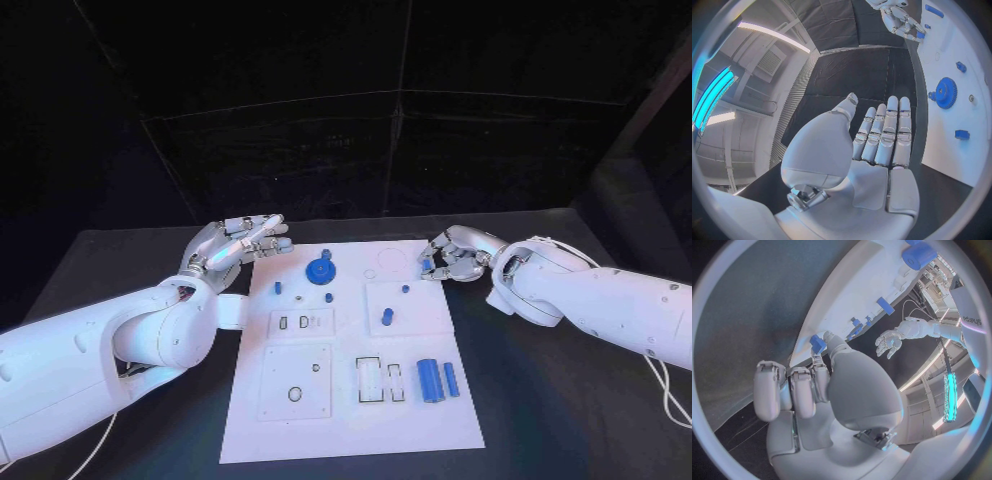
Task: Assemble the parts on the task board
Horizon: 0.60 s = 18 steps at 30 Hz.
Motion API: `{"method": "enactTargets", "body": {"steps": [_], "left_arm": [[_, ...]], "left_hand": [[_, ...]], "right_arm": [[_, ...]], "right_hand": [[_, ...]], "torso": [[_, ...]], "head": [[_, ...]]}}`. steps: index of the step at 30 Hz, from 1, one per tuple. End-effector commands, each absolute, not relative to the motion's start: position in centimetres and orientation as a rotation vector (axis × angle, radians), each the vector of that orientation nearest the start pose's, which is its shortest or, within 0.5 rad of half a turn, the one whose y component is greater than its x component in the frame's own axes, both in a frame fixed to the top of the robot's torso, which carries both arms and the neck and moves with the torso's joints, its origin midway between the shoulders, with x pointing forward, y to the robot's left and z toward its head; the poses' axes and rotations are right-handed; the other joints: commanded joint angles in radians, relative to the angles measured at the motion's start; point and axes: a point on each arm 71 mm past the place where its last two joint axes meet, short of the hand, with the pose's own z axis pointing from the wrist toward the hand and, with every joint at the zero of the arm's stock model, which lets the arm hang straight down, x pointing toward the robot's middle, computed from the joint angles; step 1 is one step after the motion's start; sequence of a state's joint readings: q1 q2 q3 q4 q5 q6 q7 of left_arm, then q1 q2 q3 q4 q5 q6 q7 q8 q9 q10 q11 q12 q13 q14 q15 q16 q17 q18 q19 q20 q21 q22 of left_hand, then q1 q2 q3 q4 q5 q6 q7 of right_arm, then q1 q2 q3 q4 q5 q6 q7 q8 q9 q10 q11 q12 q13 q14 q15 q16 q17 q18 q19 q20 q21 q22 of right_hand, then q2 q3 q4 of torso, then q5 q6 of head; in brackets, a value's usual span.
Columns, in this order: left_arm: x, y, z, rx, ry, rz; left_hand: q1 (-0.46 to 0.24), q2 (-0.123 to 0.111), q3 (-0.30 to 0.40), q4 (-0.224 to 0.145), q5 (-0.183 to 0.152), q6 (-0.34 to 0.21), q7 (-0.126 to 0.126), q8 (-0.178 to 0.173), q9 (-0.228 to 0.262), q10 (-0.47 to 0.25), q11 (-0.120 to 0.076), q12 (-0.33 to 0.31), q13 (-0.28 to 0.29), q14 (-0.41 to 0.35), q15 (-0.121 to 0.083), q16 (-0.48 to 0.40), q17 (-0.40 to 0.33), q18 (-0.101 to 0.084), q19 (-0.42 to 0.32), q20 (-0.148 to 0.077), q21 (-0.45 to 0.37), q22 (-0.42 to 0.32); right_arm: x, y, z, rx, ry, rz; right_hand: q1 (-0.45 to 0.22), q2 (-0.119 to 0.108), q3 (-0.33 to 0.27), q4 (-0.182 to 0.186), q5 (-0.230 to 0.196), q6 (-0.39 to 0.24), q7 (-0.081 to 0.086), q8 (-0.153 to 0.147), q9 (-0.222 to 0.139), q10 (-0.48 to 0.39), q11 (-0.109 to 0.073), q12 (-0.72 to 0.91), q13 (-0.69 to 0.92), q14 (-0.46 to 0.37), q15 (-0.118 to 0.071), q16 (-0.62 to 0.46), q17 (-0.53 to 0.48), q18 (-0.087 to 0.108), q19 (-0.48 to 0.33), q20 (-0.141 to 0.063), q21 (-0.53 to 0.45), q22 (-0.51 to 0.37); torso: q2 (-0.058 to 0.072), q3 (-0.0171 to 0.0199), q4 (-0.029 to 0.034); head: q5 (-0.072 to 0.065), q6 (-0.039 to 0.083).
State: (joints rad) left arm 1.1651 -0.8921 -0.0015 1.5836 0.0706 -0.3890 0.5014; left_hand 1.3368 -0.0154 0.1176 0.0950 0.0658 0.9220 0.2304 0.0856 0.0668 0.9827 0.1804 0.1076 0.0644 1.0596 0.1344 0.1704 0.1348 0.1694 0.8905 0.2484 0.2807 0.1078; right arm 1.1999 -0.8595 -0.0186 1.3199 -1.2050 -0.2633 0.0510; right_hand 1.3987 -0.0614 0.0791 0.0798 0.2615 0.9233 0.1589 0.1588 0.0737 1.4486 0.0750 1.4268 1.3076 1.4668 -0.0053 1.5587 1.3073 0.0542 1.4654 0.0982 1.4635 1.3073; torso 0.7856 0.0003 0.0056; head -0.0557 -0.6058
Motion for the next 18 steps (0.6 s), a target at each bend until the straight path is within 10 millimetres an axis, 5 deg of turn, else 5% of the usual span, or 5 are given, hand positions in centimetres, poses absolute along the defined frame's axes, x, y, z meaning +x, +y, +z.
{"method": "enactTargets", "body": {"steps": [1, 18], "left_arm": [[47.96, 22.29, -17.03, -1.164, 1.254, -1.575], [47.96, 22.32, -17.04, -1.165, 1.255, -1.574]], "left_hand": [[0.003, 0.010, 0.000, -0.004, -0.003, 0.007, -0.002, -0.004, -0.001, 0.008, 0.000, -0.005, -0.001, 0.004, 0.002, -0.007, 0.001, 0.014, 0.006, -0.001, -0.006, -0.001], [0.003, 0.010, 0.000, -0.005, -0.003, 0.008, -0.002, -0.005, -0.001, 0.009, 0.000, -0.006, -0.001, 0.005, 0.003, -0.008, 0.001, 0.014, 0.007, -0.001, -0.006, -0.002]], "right_arm": [[52.00, -27.07, -18.97, 0.086, 1.710, 0.679], [52.01, -27.21, -18.97, 0.086, 1.710, 0.677]], "right_hand": [[-0.001, 0.010, 0.001, -0.008, -0.002, 0.009, -0.002, 0.004, 0.001, 0.003, -0.006, 0.006, 0.091, 0.098, -0.002, 0.001, 0.237, -0.007, 0.022, -0.003, 0.003, 0.028], [-0.002, 0.003, -0.003, -0.015, -0.004, 0.000, -0.002, -0.002, -0.003, 0.000, -0.006, 0.004, 0.088, 0.098, -0.003, 0.001, 0.238, -0.007, 0.022, -0.004, 0.003, 0.028]], "torso": [[0.000, 0.0000, 0.0002], [0.000, 0.0002, -0.0002]], "head": [[-0.002, -0.002], [-0.002, -0.001]]}}
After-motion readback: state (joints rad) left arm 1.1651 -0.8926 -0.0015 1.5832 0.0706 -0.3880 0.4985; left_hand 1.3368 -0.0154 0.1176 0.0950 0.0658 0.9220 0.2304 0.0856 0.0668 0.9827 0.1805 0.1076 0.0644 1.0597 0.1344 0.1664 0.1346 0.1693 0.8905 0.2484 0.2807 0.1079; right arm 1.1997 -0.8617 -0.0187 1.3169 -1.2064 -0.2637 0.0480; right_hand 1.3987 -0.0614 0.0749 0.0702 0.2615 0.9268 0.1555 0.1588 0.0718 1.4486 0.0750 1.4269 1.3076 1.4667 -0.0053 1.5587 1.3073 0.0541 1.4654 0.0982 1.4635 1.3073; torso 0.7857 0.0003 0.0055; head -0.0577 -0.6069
